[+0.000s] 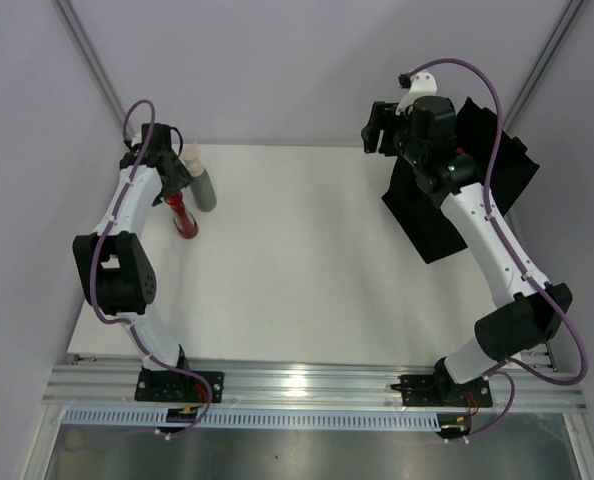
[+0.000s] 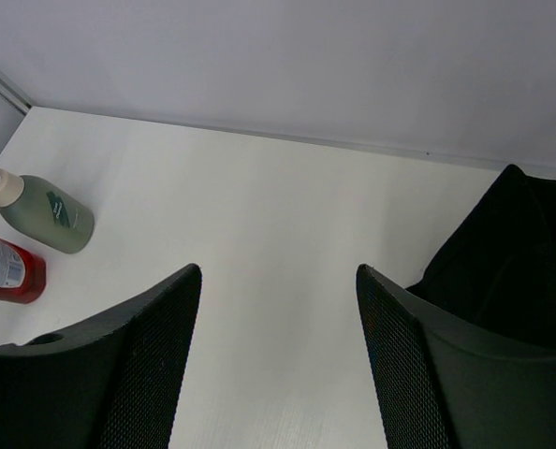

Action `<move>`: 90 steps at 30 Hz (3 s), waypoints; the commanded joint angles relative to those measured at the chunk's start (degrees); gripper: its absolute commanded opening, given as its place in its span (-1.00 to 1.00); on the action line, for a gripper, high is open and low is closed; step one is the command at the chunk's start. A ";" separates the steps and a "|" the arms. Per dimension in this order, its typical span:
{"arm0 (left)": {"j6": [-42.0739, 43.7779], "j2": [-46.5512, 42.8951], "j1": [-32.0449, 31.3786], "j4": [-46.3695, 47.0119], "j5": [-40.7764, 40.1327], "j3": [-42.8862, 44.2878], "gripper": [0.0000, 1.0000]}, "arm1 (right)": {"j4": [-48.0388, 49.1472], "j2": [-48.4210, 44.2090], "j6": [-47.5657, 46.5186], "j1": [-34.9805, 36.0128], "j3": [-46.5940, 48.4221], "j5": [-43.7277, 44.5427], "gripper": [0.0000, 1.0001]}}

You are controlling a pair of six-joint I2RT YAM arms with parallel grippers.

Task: Place the personal care products into the canvas bag

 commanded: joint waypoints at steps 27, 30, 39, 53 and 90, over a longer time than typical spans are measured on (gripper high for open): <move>-2.06 -15.31 -37.40 0.16 16.29 -15.06 -0.99 | -4.71 -22.44 6.27 3.04 -25.80 -0.77 0.42; -4.35 -12.42 -41.62 -0.98 14.97 -11.81 -0.99 | -6.38 -24.91 6.18 3.13 -27.83 0.64 0.42; -11.38 -4.68 -49.36 -14.40 2.62 1.54 -0.99 | -10.96 -30.71 4.86 3.05 -28.89 3.36 0.43; -14.90 -6.59 -52.71 -12.06 2.58 0.24 0.59 | -13.07 -32.21 2.75 3.13 -27.49 4.24 0.44; -13.14 -70.15 -33.28 -18.91 14.53 -40.90 0.99 | -15.53 9.96 33.87 39.25 -12.11 35.71 0.71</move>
